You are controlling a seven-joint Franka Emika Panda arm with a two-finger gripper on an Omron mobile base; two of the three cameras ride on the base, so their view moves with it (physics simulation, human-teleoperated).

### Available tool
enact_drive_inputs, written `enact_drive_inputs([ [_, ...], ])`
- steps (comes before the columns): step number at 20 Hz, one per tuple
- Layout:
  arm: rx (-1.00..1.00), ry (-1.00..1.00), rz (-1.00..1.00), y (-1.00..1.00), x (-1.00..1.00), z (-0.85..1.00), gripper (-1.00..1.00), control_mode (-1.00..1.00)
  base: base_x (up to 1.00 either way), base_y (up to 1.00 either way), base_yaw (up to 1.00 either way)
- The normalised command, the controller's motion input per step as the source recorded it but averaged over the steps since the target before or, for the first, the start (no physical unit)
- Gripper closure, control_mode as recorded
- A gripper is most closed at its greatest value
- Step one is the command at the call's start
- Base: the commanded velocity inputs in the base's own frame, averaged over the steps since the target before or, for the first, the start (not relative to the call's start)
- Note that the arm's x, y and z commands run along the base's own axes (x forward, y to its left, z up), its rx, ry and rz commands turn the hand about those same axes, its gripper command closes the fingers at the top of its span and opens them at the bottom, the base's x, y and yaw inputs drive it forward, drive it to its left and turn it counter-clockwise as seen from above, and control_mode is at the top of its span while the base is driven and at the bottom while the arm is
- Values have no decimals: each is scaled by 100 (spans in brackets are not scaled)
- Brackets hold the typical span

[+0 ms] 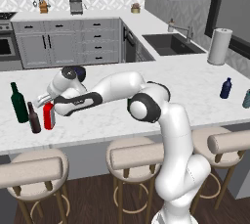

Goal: Move the plastic bottles in the middle to the plastics group, and the glass bottles in the middle to the glass group.

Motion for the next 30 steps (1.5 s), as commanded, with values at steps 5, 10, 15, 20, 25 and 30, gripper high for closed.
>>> enact_drive_inputs([
  [5, 0, 0, 0, 0, 0, 0, -100, -100, 0, 0, 0],
  [10, 0, 0, 0, 0, 0, 0, -100, -100, 0, 0, 0],
  [15, 0, 0, 0, 0, 0, 0, -100, -100, 0, 0, 0],
  [20, 0, 0, 0, 0, 0, 2, -100, -100, 0, 0, 0],
  [25, 0, 0, 0, -1, -3, 19, -100, -100, 0, 0, 0],
  [30, 1, 0, -4, -56, -42, 12, -100, -100, 0, 0, 0],
])
